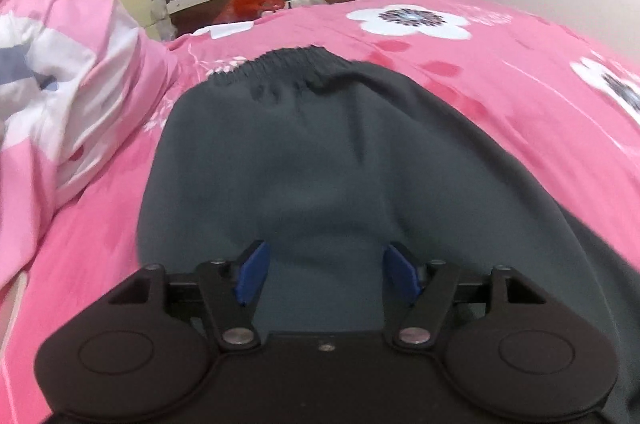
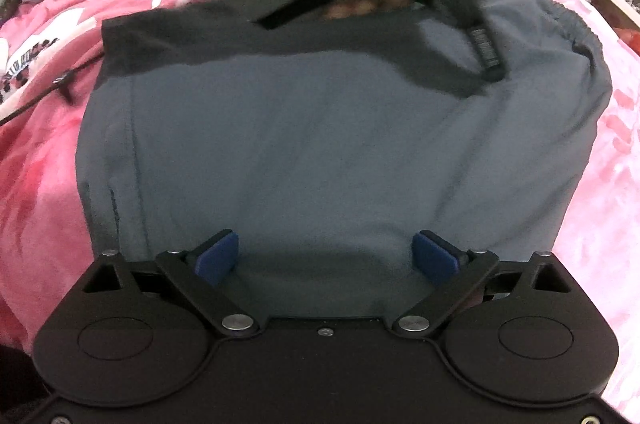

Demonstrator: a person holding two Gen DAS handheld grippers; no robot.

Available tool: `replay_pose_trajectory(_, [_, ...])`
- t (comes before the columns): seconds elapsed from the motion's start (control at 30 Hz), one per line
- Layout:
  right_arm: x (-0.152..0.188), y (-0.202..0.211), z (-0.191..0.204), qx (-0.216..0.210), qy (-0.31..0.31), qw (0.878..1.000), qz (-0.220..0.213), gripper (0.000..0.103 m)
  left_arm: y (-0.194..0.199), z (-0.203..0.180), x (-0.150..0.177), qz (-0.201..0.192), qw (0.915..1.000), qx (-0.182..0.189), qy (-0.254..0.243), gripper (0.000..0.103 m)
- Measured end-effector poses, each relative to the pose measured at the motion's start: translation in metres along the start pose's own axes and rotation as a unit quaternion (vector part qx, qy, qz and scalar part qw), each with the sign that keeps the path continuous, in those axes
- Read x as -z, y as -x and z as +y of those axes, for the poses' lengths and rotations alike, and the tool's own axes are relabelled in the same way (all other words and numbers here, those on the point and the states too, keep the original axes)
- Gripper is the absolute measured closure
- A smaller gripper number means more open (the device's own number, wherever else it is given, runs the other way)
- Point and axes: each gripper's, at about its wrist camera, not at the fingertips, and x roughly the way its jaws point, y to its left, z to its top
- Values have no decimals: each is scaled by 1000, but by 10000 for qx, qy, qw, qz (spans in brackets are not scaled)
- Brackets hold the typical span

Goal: Fold clothes

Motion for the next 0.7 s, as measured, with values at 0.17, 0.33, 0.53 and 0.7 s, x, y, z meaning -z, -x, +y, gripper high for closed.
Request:
replay_pose_trajectory(0.17, [4, -3, -2, -107, 44, 9999, -68, 2, -46, 22, -41, 102, 9991, 13, 405, 33])
replay_pose_trajectory(0.33, [6, -5, -5, -178, 59, 9998, -79, 1, -61, 36, -67, 147, 9980, 91, 616, 33])
replay_pose_trajectory(0.53, [4, -6, -6, -203, 92, 9997, -77, 0, 14, 70, -72, -148, 9935, -5, 1124, 37])
replay_pose_trajectory(0.7, [6, -5, -4, -183, 144, 9997, -88, 0, 49, 48, -26, 474, 9957, 590, 531, 38])
